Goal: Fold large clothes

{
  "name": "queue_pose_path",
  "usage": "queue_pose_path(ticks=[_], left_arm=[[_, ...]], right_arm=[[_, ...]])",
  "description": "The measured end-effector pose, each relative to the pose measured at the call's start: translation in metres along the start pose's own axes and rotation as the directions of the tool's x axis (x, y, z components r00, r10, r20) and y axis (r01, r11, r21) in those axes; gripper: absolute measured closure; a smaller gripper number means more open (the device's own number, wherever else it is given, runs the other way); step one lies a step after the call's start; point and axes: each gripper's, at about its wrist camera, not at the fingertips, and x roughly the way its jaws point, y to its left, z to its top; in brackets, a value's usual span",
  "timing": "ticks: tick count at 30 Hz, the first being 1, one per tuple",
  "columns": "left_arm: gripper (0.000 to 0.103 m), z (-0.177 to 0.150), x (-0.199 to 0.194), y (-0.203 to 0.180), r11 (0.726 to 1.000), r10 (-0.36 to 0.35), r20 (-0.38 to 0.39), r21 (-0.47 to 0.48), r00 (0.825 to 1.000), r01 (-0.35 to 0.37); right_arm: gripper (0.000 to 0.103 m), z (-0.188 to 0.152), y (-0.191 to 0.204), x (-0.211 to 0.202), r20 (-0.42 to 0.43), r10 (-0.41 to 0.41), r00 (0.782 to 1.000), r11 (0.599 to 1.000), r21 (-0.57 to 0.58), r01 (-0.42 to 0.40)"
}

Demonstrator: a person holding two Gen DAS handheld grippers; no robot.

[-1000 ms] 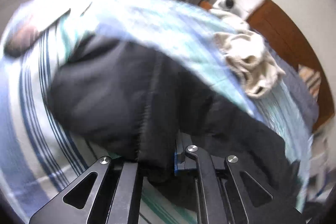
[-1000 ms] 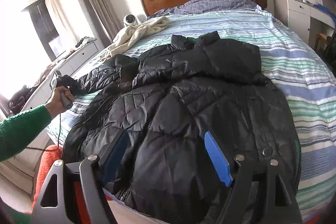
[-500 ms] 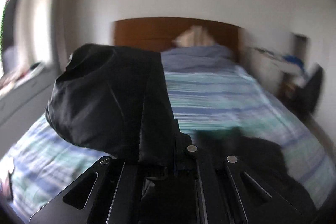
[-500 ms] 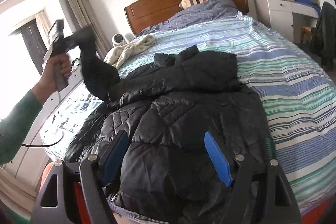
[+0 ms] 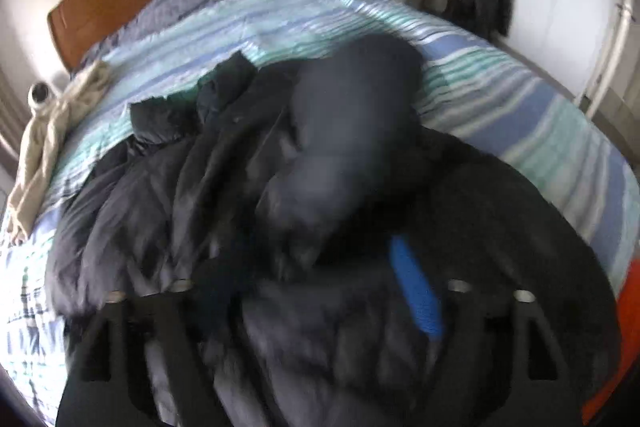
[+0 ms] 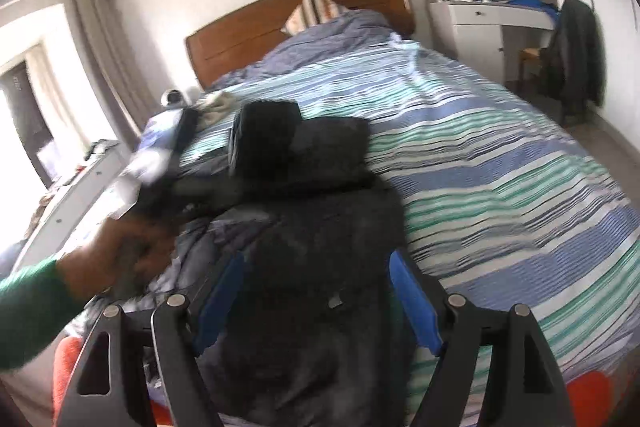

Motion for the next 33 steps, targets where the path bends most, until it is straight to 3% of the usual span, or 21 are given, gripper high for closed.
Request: queue_pose_path(ticks=[3, 6, 8, 11, 12, 13, 14, 15, 17, 20, 22, 23, 24, 26, 29, 33], left_arm=[[0.011, -0.030, -0.034, 0.014, 1.000, -0.014, 0.026, -0.009, 1.000, 0.014], [0.010, -0.063, -0.059, 0.039, 0.997, 0.021, 0.017, -0.077, 1.000, -0.019], [0.010, -0.084, -0.069, 0.065, 0.987, 0.080, 0.000, -0.137, 0.997, -0.080], [0.010, -0.112, -0.079, 0.091, 0.967, 0.134, -0.027, -0.216, 0.991, -0.137], [0.010, -0.120, -0.082, 0.101, 0.959, 0.144, -0.034, -0.242, 0.989, -0.148], [0.010, -0.126, -0.085, 0.111, 0.951, 0.157, -0.041, -0.265, 0.987, -0.162], [0.010, -0.130, -0.088, 0.120, 0.941, 0.177, -0.046, -0.284, 0.983, -0.183], [0.010, -0.130, -0.089, 0.124, 0.934, 0.193, -0.046, -0.296, 0.980, -0.198], [0.010, -0.131, -0.096, 0.138, 0.921, 0.215, -0.029, -0.327, 0.976, -0.212], [0.008, -0.126, -0.094, 0.151, 0.912, 0.211, -0.005, -0.359, 0.977, -0.199], [0.008, -0.116, -0.083, 0.158, 0.906, 0.208, -0.005, -0.377, 0.978, -0.195], [0.008, -0.114, -0.082, 0.162, 0.903, 0.207, -0.001, -0.384, 0.978, -0.191], [0.008, -0.102, -0.076, 0.167, 0.899, 0.210, 0.005, -0.394, 0.978, -0.191], [0.008, -0.083, -0.071, 0.179, 0.889, 0.220, 0.023, -0.416, 0.975, -0.190], [0.007, -0.042, -0.051, 0.200, 0.887, 0.192, 0.073, -0.440, 0.979, -0.141], [0.011, 0.000, 0.013, 0.215, 0.906, 0.203, 0.067, -0.391, 0.977, -0.162]], right_arm=[[0.023, 0.028, -0.009, 0.018, 0.006, 0.028, 1.000, 0.999, 0.030, -0.029], [0.017, 0.058, -0.004, 0.066, -0.037, 0.145, 0.989, 0.986, 0.086, -0.141], [0.017, 0.070, -0.003, 0.116, -0.110, 0.223, 0.969, 0.966, 0.158, -0.204], [0.017, 0.078, 0.002, 0.189, -0.215, 0.225, 0.950, 0.961, 0.208, -0.181], [0.021, 0.077, 0.007, 0.217, -0.286, 0.221, 0.932, 0.964, 0.208, -0.165], [0.037, 0.077, 0.011, 0.226, -0.303, 0.237, 0.923, 0.962, 0.205, -0.179], [0.091, 0.083, 0.019, 0.231, -0.311, 0.230, 0.922, 0.967, 0.175, -0.183], [0.092, 0.095, 0.028, 0.226, -0.282, 0.210, 0.936, 0.976, 0.124, -0.181], [0.092, 0.128, 0.040, 0.204, -0.159, 0.190, 0.969, 0.982, 0.030, -0.188], [0.088, 0.148, 0.036, 0.199, -0.098, 0.123, 0.988, 0.992, -0.025, -0.126], [0.072, 0.138, 0.030, 0.220, -0.171, 0.029, 0.985, 0.997, -0.064, -0.040], [0.049, 0.126, 0.026, 0.232, -0.233, -0.028, 0.972, 0.996, -0.090, 0.007], [0.032, 0.117, 0.022, 0.236, -0.257, -0.065, 0.964, 0.993, -0.113, 0.037], [0.032, 0.111, 0.020, 0.218, -0.195, -0.104, 0.975, 0.988, -0.133, 0.079], [0.032, 0.126, 0.031, 0.189, -0.092, 0.008, 0.996, 0.996, -0.089, -0.017], [0.032, 0.144, 0.072, 0.212, -0.105, 0.176, 0.979, 0.973, -0.130, -0.189]])
